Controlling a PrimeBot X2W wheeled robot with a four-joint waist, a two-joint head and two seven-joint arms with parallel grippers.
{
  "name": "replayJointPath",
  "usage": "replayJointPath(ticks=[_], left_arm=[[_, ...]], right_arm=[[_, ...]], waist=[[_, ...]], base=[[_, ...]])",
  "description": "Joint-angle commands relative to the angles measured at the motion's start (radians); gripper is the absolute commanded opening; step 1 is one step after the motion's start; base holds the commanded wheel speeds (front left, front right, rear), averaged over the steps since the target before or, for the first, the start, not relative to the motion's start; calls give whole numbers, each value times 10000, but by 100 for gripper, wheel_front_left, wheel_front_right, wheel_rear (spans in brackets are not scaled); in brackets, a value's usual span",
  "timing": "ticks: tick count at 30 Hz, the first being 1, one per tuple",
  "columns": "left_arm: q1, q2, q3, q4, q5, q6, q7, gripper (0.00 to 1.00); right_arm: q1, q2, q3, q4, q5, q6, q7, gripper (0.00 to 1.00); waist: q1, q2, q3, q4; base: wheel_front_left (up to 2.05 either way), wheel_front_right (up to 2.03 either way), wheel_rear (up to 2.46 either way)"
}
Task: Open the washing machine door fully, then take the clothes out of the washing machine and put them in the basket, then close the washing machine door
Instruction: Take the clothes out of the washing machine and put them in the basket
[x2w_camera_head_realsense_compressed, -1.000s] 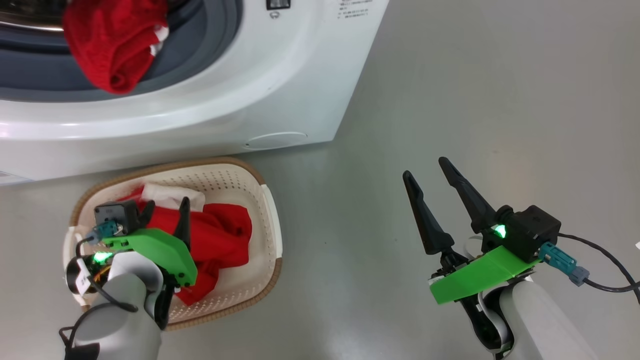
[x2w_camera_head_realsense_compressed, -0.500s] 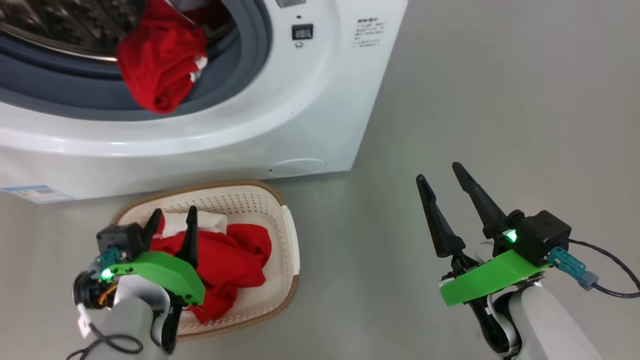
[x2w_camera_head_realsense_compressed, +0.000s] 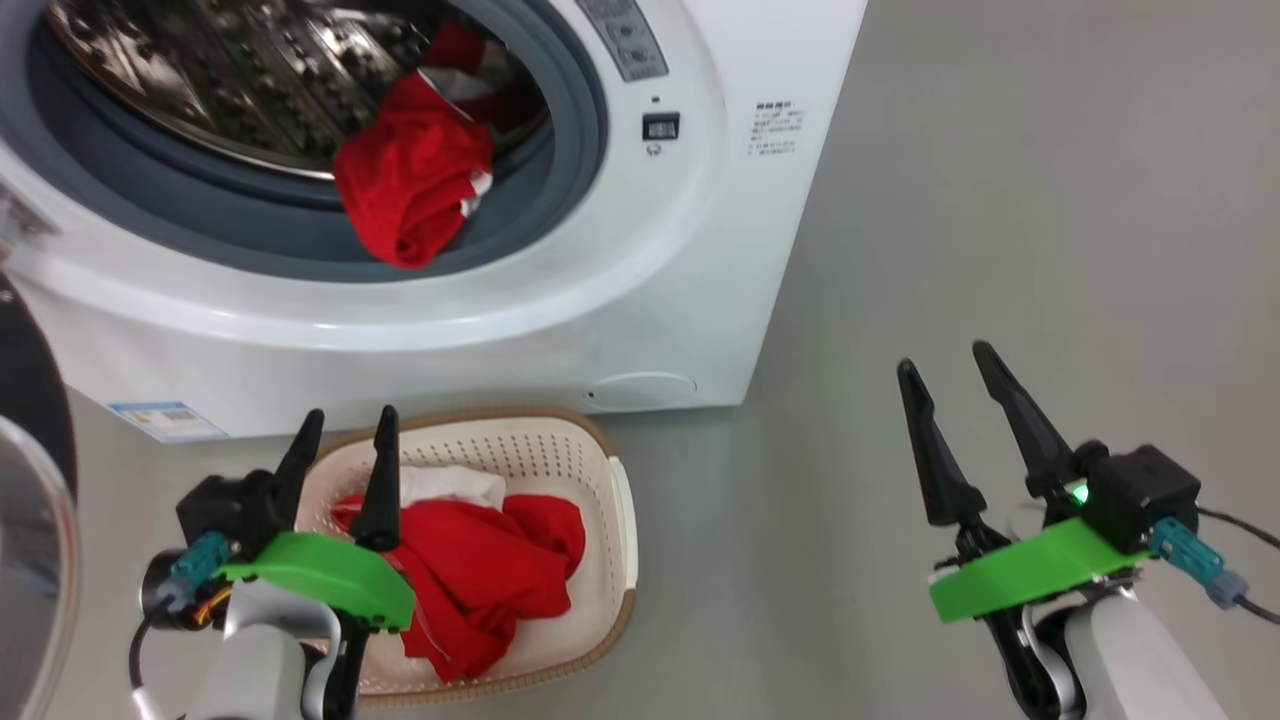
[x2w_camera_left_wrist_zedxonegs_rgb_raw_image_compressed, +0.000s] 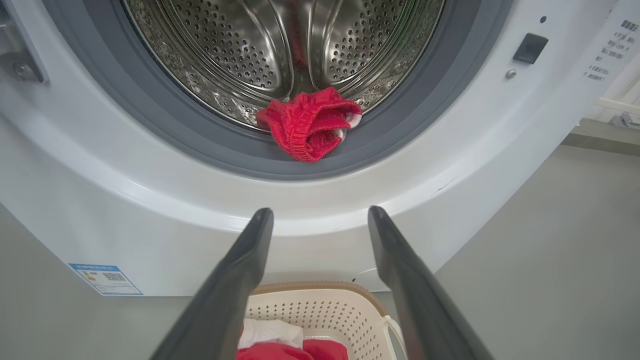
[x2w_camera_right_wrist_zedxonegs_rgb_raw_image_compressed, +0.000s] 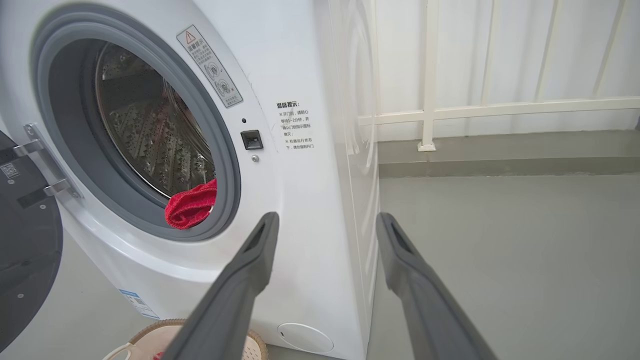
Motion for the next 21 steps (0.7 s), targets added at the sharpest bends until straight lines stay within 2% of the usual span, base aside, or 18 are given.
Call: replayJointPath(ticks=[1, 12, 21], left_arm=[[178, 166, 335, -363, 113, -27, -120, 100], [1527, 130, 1055, -2056, 617, -36, -120, 100], [2559, 118, 1311, -2976, 498, -59, -120, 100]], right_arm=[[148, 17, 117, -263, -184, 65, -65, 100], [899, 17, -462, -553, -327, 65, -65, 100], [1548, 17, -920, -826, -388, 65, -65, 100]], waist=[[0, 0, -336, 138], [0, 0, -1504, -69], [0, 0, -2355, -278]], base=[[0, 0, 0], [0, 0, 0], [0, 0, 0]])
